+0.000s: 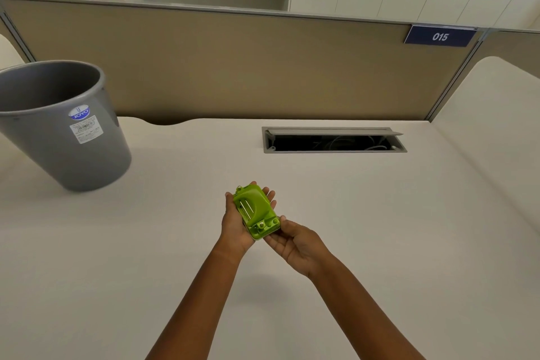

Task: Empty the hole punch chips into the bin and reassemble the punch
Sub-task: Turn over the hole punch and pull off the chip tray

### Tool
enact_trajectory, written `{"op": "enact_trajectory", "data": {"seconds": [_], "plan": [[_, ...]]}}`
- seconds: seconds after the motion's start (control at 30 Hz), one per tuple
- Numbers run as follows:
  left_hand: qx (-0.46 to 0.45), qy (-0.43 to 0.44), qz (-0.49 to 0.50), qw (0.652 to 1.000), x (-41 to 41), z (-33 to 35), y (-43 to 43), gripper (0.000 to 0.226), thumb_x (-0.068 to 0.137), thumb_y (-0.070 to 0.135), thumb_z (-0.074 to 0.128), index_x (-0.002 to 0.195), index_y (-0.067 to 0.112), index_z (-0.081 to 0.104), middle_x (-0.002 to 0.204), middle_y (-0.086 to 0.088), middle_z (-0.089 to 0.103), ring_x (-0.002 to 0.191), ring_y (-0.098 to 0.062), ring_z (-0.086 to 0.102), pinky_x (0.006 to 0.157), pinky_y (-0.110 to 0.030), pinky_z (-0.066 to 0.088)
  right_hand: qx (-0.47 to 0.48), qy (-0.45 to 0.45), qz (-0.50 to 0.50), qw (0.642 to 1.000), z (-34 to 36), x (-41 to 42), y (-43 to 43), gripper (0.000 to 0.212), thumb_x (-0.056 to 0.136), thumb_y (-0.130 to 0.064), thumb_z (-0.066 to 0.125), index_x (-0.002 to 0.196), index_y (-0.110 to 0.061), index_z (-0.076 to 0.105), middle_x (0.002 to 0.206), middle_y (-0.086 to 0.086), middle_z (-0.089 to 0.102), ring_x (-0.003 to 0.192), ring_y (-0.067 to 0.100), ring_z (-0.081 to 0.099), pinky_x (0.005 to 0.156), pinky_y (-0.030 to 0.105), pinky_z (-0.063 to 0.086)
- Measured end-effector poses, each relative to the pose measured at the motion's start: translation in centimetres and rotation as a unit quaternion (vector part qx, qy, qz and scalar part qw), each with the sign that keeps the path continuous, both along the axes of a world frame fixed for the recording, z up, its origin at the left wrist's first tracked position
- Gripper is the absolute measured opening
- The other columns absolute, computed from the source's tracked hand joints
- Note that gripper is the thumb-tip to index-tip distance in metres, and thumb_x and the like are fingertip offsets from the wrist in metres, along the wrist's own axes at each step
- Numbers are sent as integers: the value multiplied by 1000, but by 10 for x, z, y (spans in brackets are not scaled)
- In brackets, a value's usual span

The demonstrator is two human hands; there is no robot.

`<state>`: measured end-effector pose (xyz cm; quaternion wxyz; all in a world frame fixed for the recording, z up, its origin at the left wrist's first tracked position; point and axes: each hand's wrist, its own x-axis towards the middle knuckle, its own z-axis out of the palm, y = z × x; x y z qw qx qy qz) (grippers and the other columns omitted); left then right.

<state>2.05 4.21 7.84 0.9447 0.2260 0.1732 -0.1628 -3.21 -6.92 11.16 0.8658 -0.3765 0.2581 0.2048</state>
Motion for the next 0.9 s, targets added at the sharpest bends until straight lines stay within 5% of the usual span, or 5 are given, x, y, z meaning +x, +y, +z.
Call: {"op": "enact_trajectory", "data": {"seconds": [0.13, 0.3, 0.63, 0.77, 0.9], "plan": [[-4, 4, 12, 1000, 2, 0, -1, 61, 96, 53, 15, 97, 13, 61, 70, -10, 76, 86, -25, 66, 94, -37, 40, 21, 9, -24, 999, 0, 0, 1, 26, 95, -3, 42, 77, 4, 59, 55, 14, 72, 53, 22, 71, 85, 41, 48], [-1, 9, 21, 1000, 3, 4, -1, 62, 95, 55, 15, 96, 12, 60, 67, -11, 76, 70, -25, 73, 90, -37, 43, 15, -8, -34, 999, 4, -1, 5, 26, 96, -12, 42, 81, 0, 59, 56, 10, 73, 55, 17, 72, 58, 30, 60], [52, 41, 72, 995, 0, 12, -6, 60, 96, 54, 12, 91, 15, 56, 94, -14, 56, 79, -27, 54, 74, -41, 43, -53, -81, 14, 995, 0, -11, 16, 20, 86, 7, 53, 86, -7, 67, 74, 1, 73, 66, 9, 68, 62, 14, 58], [41, 36, 59, 997, -2, 13, -7, 60, 96, 55, 12, 122, 16, 48, 115, -15, 52, 84, -25, 54, 75, -39, 44, -82, -99, -1, 992, -3, -9, 20, 21, 84, 11, 53, 94, -4, 64, 84, 6, 69, 74, 11, 66, 61, 14, 56], [34, 31, 32, 998, -4, 16, -3, 61, 94, 58, 12, 120, 17, 48, 101, -11, 57, 86, -24, 56, 62, -34, 57, -109, -119, 13, 987, -6, -9, 19, 23, 81, 12, 54, 94, -4, 64, 84, 6, 68, 76, 14, 66, 64, 14, 57]]}}
